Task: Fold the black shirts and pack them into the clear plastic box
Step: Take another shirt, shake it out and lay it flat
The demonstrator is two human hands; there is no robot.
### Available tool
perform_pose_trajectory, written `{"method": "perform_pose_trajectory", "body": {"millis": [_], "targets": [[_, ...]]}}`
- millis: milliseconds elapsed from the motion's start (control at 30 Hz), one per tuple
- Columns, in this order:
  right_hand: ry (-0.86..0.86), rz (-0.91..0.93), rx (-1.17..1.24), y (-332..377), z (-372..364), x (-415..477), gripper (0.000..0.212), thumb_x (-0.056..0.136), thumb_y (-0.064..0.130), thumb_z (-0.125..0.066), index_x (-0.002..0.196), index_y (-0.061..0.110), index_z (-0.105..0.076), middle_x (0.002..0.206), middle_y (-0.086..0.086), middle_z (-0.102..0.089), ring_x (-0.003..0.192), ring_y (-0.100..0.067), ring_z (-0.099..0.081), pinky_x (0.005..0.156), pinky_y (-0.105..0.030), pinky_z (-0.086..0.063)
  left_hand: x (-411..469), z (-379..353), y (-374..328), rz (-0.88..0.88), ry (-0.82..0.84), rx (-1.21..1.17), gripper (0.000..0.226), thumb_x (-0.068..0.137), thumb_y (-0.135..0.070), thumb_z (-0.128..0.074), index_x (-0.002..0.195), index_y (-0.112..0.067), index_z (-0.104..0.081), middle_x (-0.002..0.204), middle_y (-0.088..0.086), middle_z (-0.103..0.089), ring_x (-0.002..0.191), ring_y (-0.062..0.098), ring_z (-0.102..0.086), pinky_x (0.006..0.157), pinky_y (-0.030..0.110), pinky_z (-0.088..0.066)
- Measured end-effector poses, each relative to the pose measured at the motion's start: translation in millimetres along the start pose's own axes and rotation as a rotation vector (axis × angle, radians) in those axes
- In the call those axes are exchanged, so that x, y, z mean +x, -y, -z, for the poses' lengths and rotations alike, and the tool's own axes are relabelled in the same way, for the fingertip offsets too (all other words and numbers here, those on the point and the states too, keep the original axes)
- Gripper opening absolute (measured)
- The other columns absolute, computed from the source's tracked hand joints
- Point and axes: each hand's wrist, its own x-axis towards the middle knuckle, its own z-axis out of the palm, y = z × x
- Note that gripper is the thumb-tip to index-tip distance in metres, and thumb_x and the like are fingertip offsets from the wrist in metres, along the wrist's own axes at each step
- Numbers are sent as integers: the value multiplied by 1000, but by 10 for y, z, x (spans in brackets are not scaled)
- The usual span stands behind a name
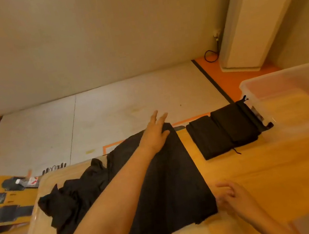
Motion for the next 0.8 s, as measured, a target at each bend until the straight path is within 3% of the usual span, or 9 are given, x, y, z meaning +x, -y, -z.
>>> {"method": "perform_pose_trajectory", "body": {"millis": [133, 233, 300, 433, 500, 600, 700, 800], "targets": [[-203, 30, -255, -334, -49, 82, 21, 97, 16, -53, 116, 22, -58, 118, -4, -63, 96, -11, -53, 86, -26, -45, -939, -787, 422, 86, 55, 120, 63, 102, -35, -43, 154, -29, -8, 162, -3, 4, 150, 21, -2, 121, 38, -5], [-230, 247, -473, -197, -321, 147, 29, 97, 20, -53, 125, 25, -57, 133, 3, -53, 122, -11, -46, 98, -23, -41, -1613, -1074, 687, 249, 19, 136, 60, 102, -43, -34, 152, -31, -3, 159, -7, 10, 148, 14, 12, 123, 41, -1], [-194, 399, -641, -24, -574, 191, 38, 96, 26, -56, 134, 26, -53, 146, 4, -43, 138, -15, -35, 109, -27, -32, -1932, -1173, 757, 289, -28, 178, 59, 98, -50, -24, 152, -30, -7, 161, -5, 2, 148, 14, 12, 122, 34, 6], [-81, 620, -911, 4, -1007, 340, 65, 69, 40, -82, 128, 25, -60, 138, -4, -55, 132, -25, -46, 102, -40, -39, -2297, -1282, 832, 331, -2, 280, 60, 96, -44, -28, 152, -24, -23, 160, 2, -19, 149, 20, -7, 118, 38, -1], [-3, 609, -964, -200, -1130, 370, 68, 83, 49, -65, 142, 23, -43, 144, -7, -48, 143, -28, -27, 112, -45, -29, -2434, -1361, 903, 356, -1, 315, 59, 99, -47, -23, 152, -22, -26, 161, 2, -18, 149, 21, -8, 117, 41, -4], [47, 554, -1036, -454, -1122, 328, 61, 100, 53, -6, 153, 24, -18, 153, -6, -33, 146, -25, -5, 115, -42, -6, -2573, -1446, 929, 373, 49, 348, 60, 100, -51, -16, 152, -22, -29, 160, 3, -21, 149, 23, -12, 117, 44, -5], [65, 482, -1049, -487, -1053, 241, 62, 99, 52, 0, 151, 25, -23, 153, -6, -35, 145, -23, -7, 114, -41, -5, -2637, -1487, 841, 365, 84, 334, 61, 97, -50, -27, 151, -21, -30, 159, 4, -23, 149, 24, -11, 118, 44, -3], [62, 480, -1029, -579, -980, 146, 62, 99, 53, -1, 154, 27, -12, 152, -6, -37, 146, -24, -8, 115, -41, -6, -2730, -1512, 735, 359, 87, 318, 60, 100, -51, -19, 150, -22, -31, 159, 4, -24, 149, 23, -9, 118, 43, -2]]}}
